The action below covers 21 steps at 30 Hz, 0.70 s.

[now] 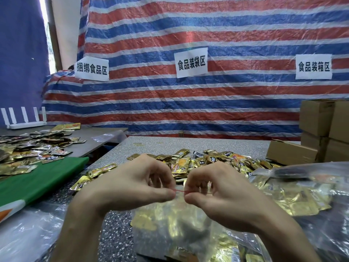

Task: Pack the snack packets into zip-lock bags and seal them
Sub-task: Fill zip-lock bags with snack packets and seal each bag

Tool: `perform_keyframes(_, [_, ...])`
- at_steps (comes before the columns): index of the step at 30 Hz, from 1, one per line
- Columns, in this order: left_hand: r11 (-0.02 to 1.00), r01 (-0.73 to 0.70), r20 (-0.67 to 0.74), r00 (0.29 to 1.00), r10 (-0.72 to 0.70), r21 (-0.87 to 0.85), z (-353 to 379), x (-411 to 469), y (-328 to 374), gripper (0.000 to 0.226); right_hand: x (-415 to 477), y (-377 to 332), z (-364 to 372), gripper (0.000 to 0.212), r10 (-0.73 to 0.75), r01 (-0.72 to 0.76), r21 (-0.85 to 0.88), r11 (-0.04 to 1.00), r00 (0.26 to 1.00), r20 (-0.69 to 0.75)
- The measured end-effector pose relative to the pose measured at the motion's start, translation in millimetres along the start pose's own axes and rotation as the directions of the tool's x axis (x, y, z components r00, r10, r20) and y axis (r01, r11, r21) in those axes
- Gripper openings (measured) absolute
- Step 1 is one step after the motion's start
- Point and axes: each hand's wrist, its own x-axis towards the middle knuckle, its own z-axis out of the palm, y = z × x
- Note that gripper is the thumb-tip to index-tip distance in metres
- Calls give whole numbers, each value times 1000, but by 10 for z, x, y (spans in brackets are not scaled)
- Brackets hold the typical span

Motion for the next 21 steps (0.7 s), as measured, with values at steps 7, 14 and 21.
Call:
perform_keyframes(7, [998,-39,-8,999,40,49,12,12,63,14,-14,16,-31,14,-11,10,74,997,1000,4])
perform_keyframes(14, [999,2,-21,1000,-1,36,8,0,42,6,-47,88,-88,15,3,-6,42,999,998,57])
perform_keyframes(21, [996,-67,-26,997,68,66,76,70,91,5,-44,93,-116,12,1,-9,125,992,998,60])
